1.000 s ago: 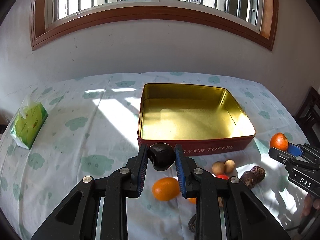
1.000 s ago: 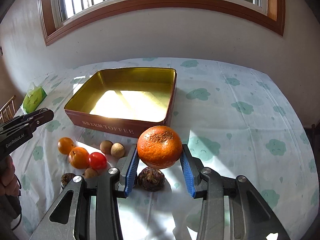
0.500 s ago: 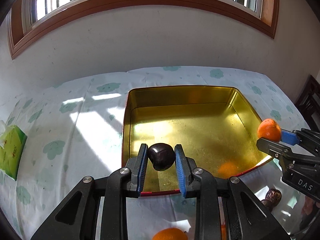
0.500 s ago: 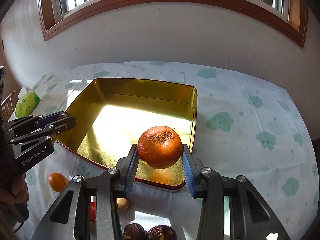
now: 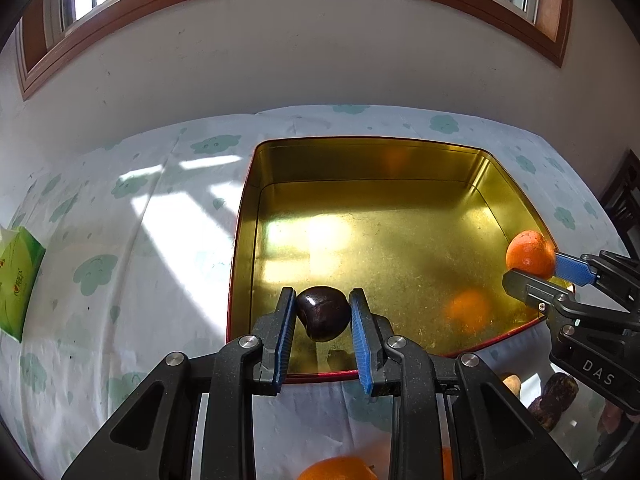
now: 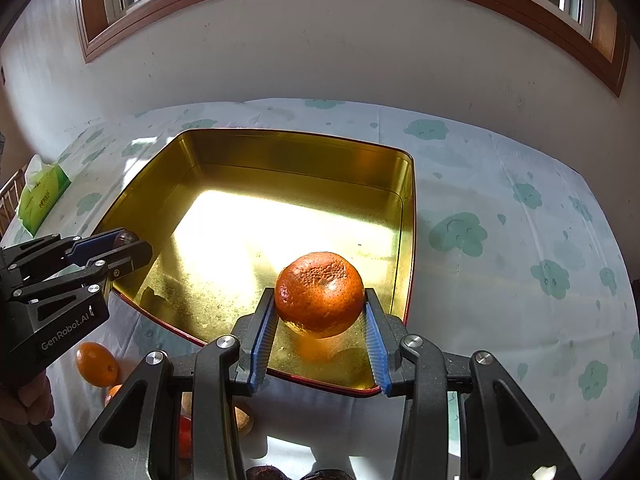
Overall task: Organize fruits
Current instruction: 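Carry the mandarin and dark plum over the red tin with both tools, then open both tools to drop the mandarin and plum into the tin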
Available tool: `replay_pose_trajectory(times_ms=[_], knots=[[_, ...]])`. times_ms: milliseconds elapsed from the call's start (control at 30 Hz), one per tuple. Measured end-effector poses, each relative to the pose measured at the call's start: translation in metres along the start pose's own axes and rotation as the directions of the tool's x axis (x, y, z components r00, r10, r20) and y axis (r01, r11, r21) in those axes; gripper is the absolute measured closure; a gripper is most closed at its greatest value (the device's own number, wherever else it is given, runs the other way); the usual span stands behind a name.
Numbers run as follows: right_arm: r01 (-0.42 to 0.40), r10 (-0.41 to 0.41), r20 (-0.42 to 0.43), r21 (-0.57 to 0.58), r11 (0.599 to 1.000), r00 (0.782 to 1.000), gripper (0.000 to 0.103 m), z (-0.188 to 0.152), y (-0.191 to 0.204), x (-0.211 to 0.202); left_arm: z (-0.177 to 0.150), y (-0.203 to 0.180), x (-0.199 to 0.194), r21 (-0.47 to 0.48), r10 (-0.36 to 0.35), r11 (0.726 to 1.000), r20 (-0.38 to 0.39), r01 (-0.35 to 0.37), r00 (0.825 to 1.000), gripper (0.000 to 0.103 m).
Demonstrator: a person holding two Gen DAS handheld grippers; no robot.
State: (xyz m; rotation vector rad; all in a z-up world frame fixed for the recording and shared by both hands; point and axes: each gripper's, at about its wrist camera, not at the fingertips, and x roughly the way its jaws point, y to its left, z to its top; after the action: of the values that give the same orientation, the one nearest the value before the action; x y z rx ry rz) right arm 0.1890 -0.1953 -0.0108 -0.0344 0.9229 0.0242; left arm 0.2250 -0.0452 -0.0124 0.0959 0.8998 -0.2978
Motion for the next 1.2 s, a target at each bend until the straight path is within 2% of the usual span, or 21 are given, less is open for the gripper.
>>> replay_pose_trajectory(times_ms=[467,900,1100,1133,1200], knots=[[0.006,-0.006,-0.005,-0.006,1.000,1.000,0.065,-0.003,-0.001,0.003,-0.006,-0.002,-0.005,-0.039,0.021,0.999,-0.015,-0.022,1.000,0.075],[-0.008,0.008,-0.003,-0.009,1.000,1.000,0.060,-0.003,0.000,0.002,-0.006,-0.001,-0.002,-0.051,0.046,0.998,-0.016,-0.047,0.999,0.074],[-0.010,0.010,0.010,-0.023,1.000,1.000,0.049,-0.004,0.005,-0.005,-0.008,-0.002,-0.006,-0.049,0.048,0.998,-0.013,-0.049,0.999,0.065],[-0.010,0.010,0.015,-0.024,1.000,1.000,0.049,-0.004,0.006,-0.007,-0.008,-0.002,-0.007,-0.051,0.048,0.998,-0.013,-0.048,0.999,0.062],[-0.015,0.016,0.023,-0.023,1.000,1.000,0.048,-0.005,0.006,-0.012,-0.010,-0.003,-0.010,-0.054,0.044,0.998,-0.008,-0.044,0.999,0.061]])
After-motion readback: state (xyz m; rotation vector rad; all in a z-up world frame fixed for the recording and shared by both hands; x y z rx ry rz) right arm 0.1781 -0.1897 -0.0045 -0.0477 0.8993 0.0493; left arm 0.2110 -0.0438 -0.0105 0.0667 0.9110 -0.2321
